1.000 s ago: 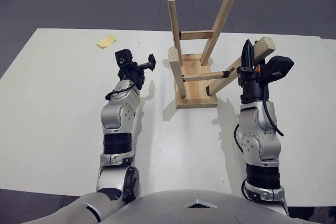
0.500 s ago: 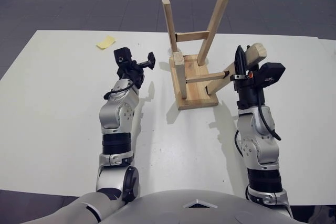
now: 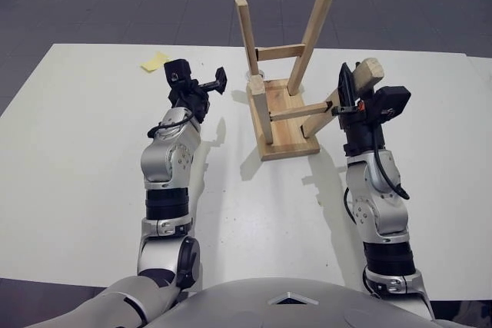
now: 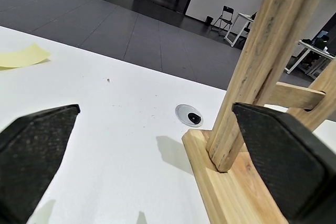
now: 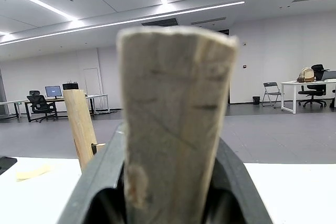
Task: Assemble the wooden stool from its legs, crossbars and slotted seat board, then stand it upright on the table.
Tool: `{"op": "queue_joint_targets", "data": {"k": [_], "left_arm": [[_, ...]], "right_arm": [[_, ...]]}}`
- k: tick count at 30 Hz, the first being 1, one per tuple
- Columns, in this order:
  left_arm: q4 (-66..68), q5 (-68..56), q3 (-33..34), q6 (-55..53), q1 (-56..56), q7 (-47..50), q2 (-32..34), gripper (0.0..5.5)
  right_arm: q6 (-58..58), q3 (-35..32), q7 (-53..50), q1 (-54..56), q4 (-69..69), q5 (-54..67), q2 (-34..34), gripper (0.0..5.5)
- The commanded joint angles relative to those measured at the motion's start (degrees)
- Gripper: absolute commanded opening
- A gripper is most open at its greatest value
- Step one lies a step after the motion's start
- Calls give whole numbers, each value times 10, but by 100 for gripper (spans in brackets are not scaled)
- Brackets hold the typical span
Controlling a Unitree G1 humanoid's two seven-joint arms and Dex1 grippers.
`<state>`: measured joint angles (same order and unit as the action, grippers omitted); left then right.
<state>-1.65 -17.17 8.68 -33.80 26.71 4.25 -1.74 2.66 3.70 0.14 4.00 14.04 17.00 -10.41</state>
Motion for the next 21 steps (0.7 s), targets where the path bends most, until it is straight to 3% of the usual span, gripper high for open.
{"op": "queue_joint_targets", "data": {"k": [1, 6, 11, 15, 21], "left_arm": [[19, -11, 2, 11, 75, 5, -19, 540], [22, -10, 7, 12, 69, 4, -19, 540], [23, -6, 10, 12, 59, 3, -20, 540], [26, -1, 11, 15, 44, 6, -23, 540], [41, -4, 27, 32, 34, 17, -30, 540]], "right_arm": [[-273, 64, 1, -104, -222, -90, -65, 139], [-273, 61, 8, -93, -212, -91, -70, 229], [-202, 41, 16, -77, -168, -76, -62, 300], [-153, 1, 29, -43, -69, -51, -73, 355], [-185, -102, 19, 91, 84, 40, -71, 447]]}}
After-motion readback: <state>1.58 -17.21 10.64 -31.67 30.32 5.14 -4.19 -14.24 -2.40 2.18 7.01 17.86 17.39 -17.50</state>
